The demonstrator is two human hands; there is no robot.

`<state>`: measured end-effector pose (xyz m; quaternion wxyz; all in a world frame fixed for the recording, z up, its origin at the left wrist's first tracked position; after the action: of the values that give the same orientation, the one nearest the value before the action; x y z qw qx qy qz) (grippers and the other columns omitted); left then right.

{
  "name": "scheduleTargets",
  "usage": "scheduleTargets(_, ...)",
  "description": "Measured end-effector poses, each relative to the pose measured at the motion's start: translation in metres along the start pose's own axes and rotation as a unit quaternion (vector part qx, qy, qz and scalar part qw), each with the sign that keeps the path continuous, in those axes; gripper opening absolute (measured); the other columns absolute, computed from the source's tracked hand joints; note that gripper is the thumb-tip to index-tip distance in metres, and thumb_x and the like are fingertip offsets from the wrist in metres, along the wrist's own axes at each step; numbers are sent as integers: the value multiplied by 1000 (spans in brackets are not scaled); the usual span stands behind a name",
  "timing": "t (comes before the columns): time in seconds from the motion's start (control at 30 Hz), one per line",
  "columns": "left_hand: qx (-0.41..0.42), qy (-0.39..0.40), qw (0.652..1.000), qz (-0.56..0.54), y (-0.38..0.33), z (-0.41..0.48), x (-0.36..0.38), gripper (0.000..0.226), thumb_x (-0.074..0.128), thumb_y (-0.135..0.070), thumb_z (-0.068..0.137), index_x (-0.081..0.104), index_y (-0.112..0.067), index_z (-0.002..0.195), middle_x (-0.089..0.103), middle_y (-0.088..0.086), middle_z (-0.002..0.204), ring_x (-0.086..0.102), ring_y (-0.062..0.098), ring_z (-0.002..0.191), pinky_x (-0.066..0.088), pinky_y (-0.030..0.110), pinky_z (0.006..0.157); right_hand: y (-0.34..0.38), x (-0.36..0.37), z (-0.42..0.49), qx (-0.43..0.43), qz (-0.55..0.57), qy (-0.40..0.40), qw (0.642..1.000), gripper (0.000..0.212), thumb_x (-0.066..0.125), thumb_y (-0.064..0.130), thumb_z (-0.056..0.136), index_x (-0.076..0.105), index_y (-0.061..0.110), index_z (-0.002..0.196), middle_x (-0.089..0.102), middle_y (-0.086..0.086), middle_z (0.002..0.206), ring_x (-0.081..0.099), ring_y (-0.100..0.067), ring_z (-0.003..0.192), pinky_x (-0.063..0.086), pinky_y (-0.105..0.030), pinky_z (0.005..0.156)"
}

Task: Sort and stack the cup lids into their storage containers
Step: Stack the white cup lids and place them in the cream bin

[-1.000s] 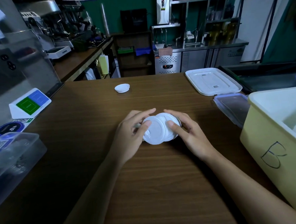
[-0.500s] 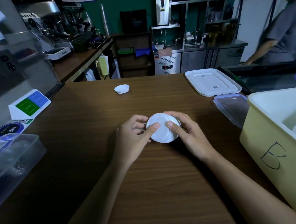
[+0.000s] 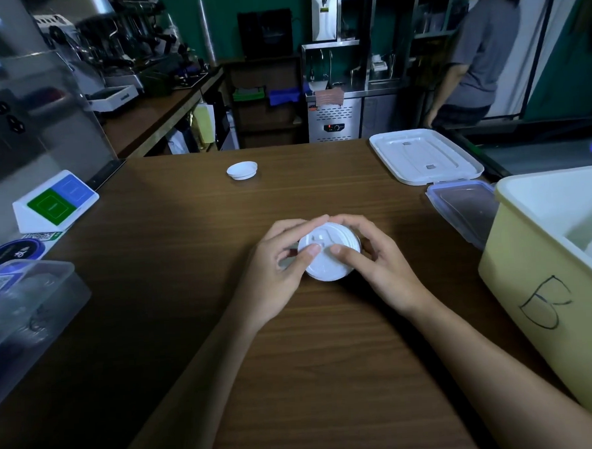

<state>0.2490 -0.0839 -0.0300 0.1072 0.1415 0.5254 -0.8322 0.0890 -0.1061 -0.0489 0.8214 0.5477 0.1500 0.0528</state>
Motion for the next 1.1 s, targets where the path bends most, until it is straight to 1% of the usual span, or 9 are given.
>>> scheduleTargets(0.17, -84, 0, 996, -43, 17, 0, 3, 48, 72, -33, 99, 60, -27, 145, 67, -9, 136, 62, 1, 127, 52, 31, 109, -1, -6, 4, -5, 28, -22, 999, 37, 68, 24, 92, 70, 19, 129, 68, -2, 134, 62, -12, 128, 44, -25, 108)
scheduleTargets(0.27, -126, -9, 990, -64, 28, 0, 3, 56, 74, -52, 88, 63, -29, 139, 72, -9, 130, 66, 8, 123, 54, 40, 106, -3, -2, 5, 0, 70, -22, 997, 34, 65, 16, 94, 70, 13, 128, 71, 5, 128, 63, -9, 122, 46, -25, 105)
scheduleTargets(0.37, -123, -12, 988, -94, 28, -2, 4, 43, 74, -37, 95, 66, -21, 134, 75, -1, 123, 71, 17, 113, 60, 35, 91, -6, 1, 4, 6, 95, -19, 995, 35, 66, 15, 96, 69, 14, 130, 71, 0, 129, 63, -15, 122, 48, -36, 107)
scheduleTargets(0.47, -105, -16, 988, -110, 24, -2, 3, 34, 71, -26, 99, 66, -18, 132, 75, 0, 123, 71, 22, 115, 61, 37, 93, -5, 1, 3, 5, 85, -17, 996, 35, 66, 17, 97, 68, 18, 132, 70, -5, 133, 63, -14, 122, 48, -34, 107)
scheduleTargets(0.6, -78, 10, 997, -21, 18, -2, 2, 38, 68, -41, 99, 65, -27, 134, 73, -11, 126, 68, 9, 119, 57, 37, 101, -2, -4, 3, 8, 40, -16, 999, 36, 69, 14, 99, 67, 21, 135, 70, 4, 133, 61, -7, 128, 46, -25, 110)
scheduleTargets(0.73, -36, 18, 975, 220, 17, -1, -29, 48, 70, -62, 87, 67, -34, 127, 68, -21, 126, 61, -3, 120, 45, 24, 104, -4, -16, 3, 10, 21, -63, 998, 30, 70, 9, 99, 71, 14, 129, 73, 4, 128, 65, -1, 116, 48, -16, 97)
scheduleTargets(0.9, -21, 84, 948, 307, 32, -4, -30, 26, 88, -24, 81, 74, -21, 104, 71, -14, 96, 60, -6, 84, 41, 10, 79, -13, -31, 3, 23, -10, -126, 992, 30, 74, 20, 98, 72, 20, 127, 70, 11, 131, 63, -3, 123, 48, -15, 97)
scheduleTargets(1.03, 5, 64, 953, 298, 27, 1, -29, 8, 84, -14, 84, 78, -14, 89, 73, -6, 81, 65, 15, 77, 50, 37, 78, -15, -34, 3, 27, -11, -135, 990, 29, 74, 21, 98, 72, 19, 127, 70, 12, 132, 62, -3, 123, 48, -15, 97)
scheduleTargets(1.1, -18, 58, 956, 287, 30, 2, -30, 13, 89, -18, 78, 77, -14, 81, 69, -8, 74, 62, 11, 72, 48, 36, 72, -17, -34, 3, 31, -16, -135, 990, 29, 74, 23, 98, 72, 21, 127, 69, 12, 132, 62, -4, 123, 49, -17, 98)
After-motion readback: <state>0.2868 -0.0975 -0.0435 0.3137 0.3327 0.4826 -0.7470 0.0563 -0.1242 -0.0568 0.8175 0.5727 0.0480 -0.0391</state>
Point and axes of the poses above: each hand's wrist, its own z-axis towards the middle knuckle, its own x-axis out of the palm, y = z × x, the point moved 10 cm from there along z, towards the middle knuckle
